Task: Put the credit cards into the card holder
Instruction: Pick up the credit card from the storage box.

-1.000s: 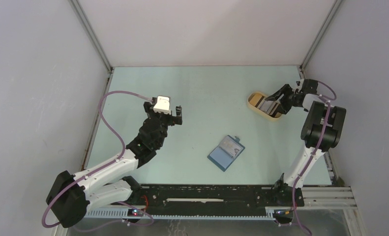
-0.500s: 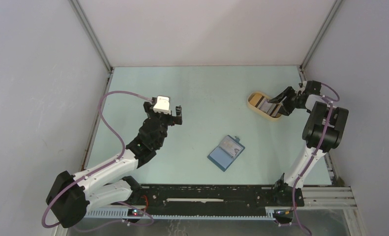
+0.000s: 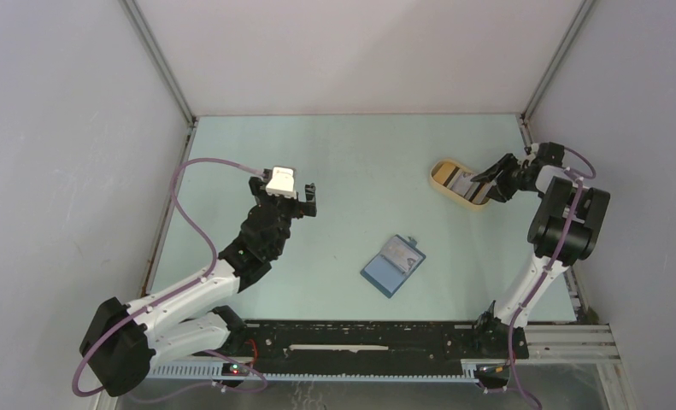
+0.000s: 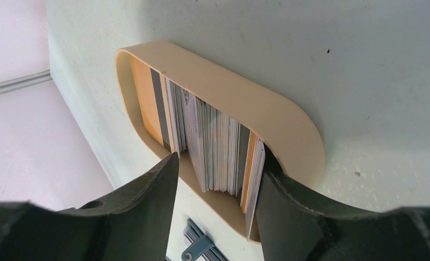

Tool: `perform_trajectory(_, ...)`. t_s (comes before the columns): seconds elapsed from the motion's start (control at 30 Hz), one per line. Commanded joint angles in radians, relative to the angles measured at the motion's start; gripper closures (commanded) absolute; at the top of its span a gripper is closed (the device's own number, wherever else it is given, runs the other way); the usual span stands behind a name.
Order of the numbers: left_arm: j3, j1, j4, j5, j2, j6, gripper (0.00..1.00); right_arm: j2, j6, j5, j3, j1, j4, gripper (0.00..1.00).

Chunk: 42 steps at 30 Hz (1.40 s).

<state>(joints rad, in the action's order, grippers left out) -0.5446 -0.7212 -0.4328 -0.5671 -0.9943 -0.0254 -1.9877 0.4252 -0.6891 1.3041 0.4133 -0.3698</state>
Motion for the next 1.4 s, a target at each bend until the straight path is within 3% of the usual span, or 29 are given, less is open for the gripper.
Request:
perform_trajectory(0.0, 0.005, 0.005, -0.035, 0.009, 0.021, -0.006, 0.00, 0.040, -0.036, -0.025, 0.018, 0.015, -0.023, 0.40)
perform_trajectory(0.7, 0.008, 0.006, -0.039, 0.010, 0.025, -0.006, 0.00, 0.043, -0.077, -0.013, 0.019, 0.045, -0.071, 0.49)
perform_trajectory(1.0, 0.009, 0.005, -0.039, 0.010, 0.026, -0.006, 0.00, 0.036, -0.089, -0.015, 0.019, 0.054, -0.090, 0.62)
perform_trajectory(1.17, 0.009, 0.006, -0.039, 0.010, 0.026, -0.007, 0.00, 0.035, -0.091, -0.014, 0.018, 0.062, -0.099, 0.80)
perform_trajectory(1.37, 0.011, 0.006, -0.040, 0.010, 0.028, -0.006, 0.00, 0.046, -0.094, -0.024, 0.010, 0.072, -0.103, 0.94)
